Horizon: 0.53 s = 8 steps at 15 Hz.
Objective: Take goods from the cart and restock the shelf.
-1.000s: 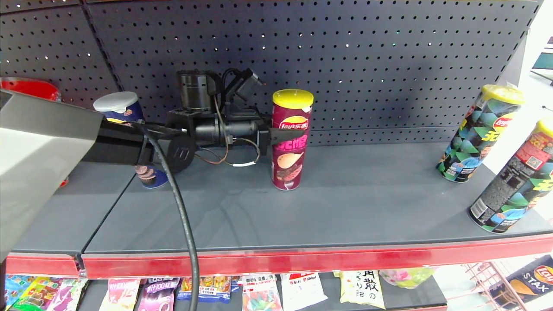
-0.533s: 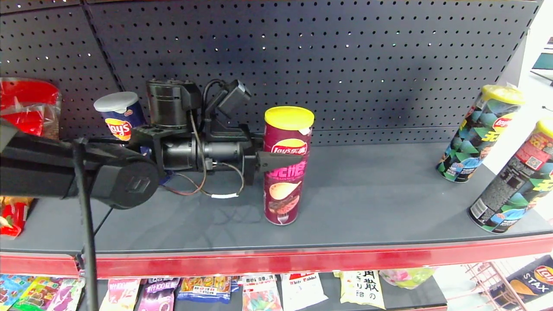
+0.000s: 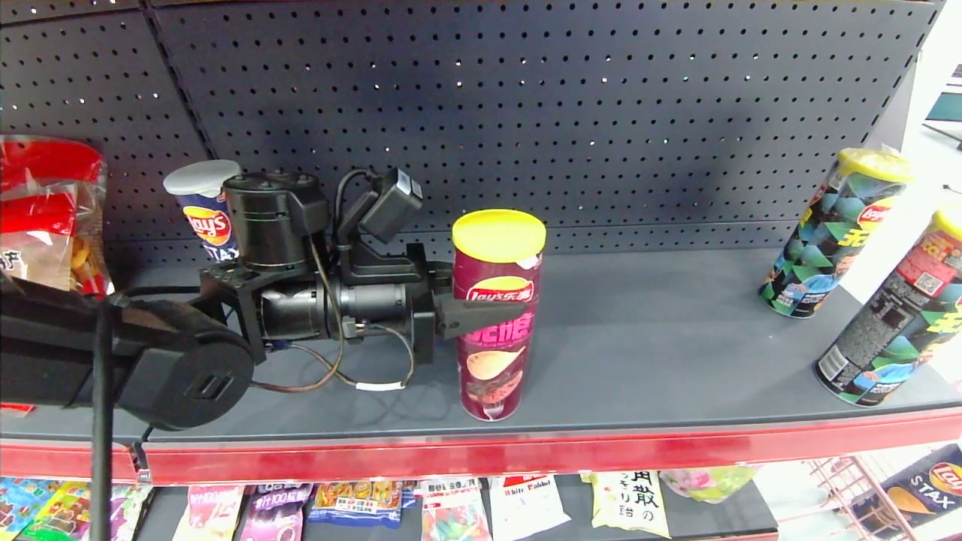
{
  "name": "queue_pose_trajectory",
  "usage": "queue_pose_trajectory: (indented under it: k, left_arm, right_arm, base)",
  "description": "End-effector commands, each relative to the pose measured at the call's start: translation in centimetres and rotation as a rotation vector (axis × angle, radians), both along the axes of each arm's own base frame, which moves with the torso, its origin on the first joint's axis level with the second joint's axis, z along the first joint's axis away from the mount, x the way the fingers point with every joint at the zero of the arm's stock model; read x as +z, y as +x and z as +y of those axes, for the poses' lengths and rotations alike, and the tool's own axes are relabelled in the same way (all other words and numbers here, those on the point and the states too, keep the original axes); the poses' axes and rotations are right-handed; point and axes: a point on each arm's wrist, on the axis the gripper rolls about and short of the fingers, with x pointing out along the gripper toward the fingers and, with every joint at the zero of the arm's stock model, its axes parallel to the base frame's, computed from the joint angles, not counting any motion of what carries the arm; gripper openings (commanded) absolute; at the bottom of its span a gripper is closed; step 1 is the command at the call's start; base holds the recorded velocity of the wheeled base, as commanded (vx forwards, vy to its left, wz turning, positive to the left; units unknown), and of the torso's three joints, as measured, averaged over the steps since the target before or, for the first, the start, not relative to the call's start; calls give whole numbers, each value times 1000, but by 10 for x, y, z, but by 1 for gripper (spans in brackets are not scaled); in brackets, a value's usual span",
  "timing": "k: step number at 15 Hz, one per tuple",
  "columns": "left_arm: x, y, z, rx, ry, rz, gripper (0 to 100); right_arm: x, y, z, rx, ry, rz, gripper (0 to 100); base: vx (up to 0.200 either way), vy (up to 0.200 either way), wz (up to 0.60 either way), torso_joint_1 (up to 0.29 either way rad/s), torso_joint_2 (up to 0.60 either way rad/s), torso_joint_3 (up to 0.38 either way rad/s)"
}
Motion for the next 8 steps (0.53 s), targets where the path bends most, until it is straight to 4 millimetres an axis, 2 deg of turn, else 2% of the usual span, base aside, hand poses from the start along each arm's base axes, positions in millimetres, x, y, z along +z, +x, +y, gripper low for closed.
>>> queue_pose_trajectory:
  k: [1, 8]
  left_arm:
    - [1, -2, 0, 0, -2, 17, 0]
    - [-3, -8, 0, -3, -5, 24, 0]
  right_arm:
    - [0, 0, 0, 1, 0, 3, 0]
    - [0, 1, 0, 1, -1, 6, 0]
  base:
    - [0, 0, 0, 0, 0, 0]
    - [0, 0, 0, 0, 0, 0]
